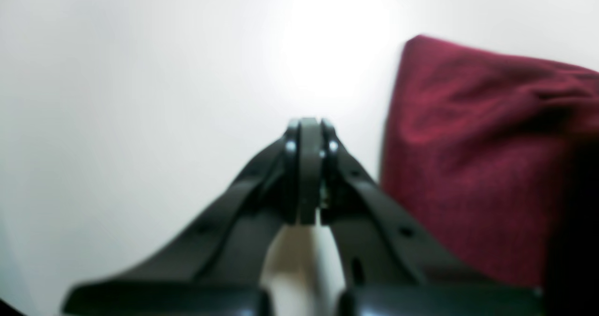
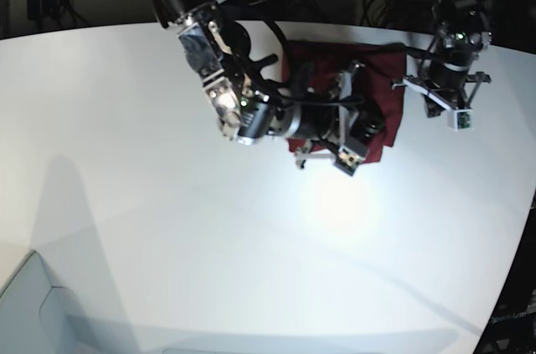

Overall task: Layout the t-shirt on the table in an organized manner, then fold the t-shirt properly
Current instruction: 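Lift the collar end with the right gripper and fold it over the hem fold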

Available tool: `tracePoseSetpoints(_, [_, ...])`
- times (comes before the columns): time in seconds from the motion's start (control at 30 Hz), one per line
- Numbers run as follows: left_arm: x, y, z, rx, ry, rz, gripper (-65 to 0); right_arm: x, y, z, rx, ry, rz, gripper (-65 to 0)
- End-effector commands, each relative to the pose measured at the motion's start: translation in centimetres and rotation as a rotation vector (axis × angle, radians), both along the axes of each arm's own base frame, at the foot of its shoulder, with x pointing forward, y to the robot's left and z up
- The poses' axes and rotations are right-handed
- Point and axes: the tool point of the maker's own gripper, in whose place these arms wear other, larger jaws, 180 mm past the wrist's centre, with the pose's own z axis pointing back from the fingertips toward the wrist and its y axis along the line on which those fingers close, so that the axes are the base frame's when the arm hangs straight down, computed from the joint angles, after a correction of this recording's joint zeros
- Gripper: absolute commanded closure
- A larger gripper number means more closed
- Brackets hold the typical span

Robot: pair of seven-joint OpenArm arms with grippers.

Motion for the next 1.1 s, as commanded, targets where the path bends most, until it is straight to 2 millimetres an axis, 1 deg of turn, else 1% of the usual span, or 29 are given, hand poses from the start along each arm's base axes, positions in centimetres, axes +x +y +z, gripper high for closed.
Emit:
tracePoseSetpoints(0.0, [0.4, 0.9, 1.8, 0.024, -0.059, 0.012, 0.0, 0.8, 0.7, 2.4, 0.071, -0.039, -0.001, 0.0])
tracePoseSetpoints(0.1, [0.0, 1.8, 2.8, 0.047, -0.078, 0.030, 0.0, 0.8, 0.8, 2.5, 0.072, -0.042, 0.001, 0.0])
tracePoseSetpoints(0.17, [-0.2, 2.3, 2.9, 0.054, -0.077, 0.041, 0.0, 0.8, 0.8, 2.6, 0.074, -0.044, 0.002, 0.0])
tracePoseSetpoints(0.2, [-0.3, 2.6, 2.8, 0.057, -0.074, 0.047, 0.0, 0.8, 1.1, 2.9, 0.076, -0.055, 0.015, 0.0])
tracePoseSetpoints(0.27, [-0.7, 3.0, 2.1, 0.052, -0.054, 0.058, 0.0, -0.1, 2.3, 3.5, 0.090, -0.080, 0.058, 0.0])
tracePoseSetpoints(0.33, [-0.9, 3.0, 1.0, 0.040, -0.028, 0.061, 0.0, -0.7, 3.0, 3.9, 0.103, -0.094, 0.083, 0.0])
tracePoseSetpoints(0.4, [-1.2, 2.7, 0.0, 0.023, -0.005, 0.064, 0.0, -1.1, 3.4, 4.0, 0.110, -0.100, 0.097, 0.0])
tracePoseSetpoints(0.43, [-1.2, 2.7, -0.2, 0.019, -0.001, 0.066, 0.0, -1.1, 3.4, 4.1, 0.112, -0.101, 0.098, 0.0])
tracePoseSetpoints(0.5, [-0.8, 2.6, -0.1, 0.015, -0.007, 0.066, 0.0, -1.0, 3.5, 3.7, 0.104, -0.095, 0.100, 0.0])
tracePoseSetpoints(0.57, [-0.5, 2.6, -0.1, 0.013, -0.012, 0.067, 0.0, -0.4, 3.5, 3.2, 0.087, -0.085, 0.102, 0.0])
tracePoseSetpoints(0.63, [-0.5, 2.6, -0.1, 0.012, -0.011, 0.068, 0.0, 0.1, 3.5, 2.2, 0.063, -0.066, 0.102, 0.0])
tracePoseSetpoints(0.73, [-0.8, 2.6, -0.4, 0.010, -0.001, 0.069, 0.0, 0.8, 3.4, 1.3, 0.037, -0.052, 0.102, 0.0])
tracePoseSetpoints(0.77, [-0.8, 2.6, -0.5, 0.009, 0.002, 0.069, 0.0, 1.0, 3.4, 1.1, 0.031, -0.049, 0.102, -1.1])
tracePoseSetpoints(0.83, [-0.8, 2.6, -0.8, 0.005, 0.007, 0.071, 0.0, 1.3, 3.3, 1.2, 0.026, -0.054, 0.102, -5.5])
tracePoseSetpoints(0.93, [-1.0, 2.6, -1.1, 0.001, 0.016, 0.073, 0.0, 1.3, 3.4, 1.4, 0.030, -0.056, 0.103, -15.8])
tracePoseSetpoints(1.0, [-1.0, 2.6, -1.1, 0.001, 0.016, 0.073, 0.0, 1.3, 3.4, 1.5, 0.031, -0.059, 0.103, -20.8])
tracePoseSetpoints(1.07, [-1.0, 2.7, -1.1, 0.003, 0.016, 0.072, 0.0, 1.1, 3.6, 2.6, 0.070, -0.064, 0.107, -24.5])
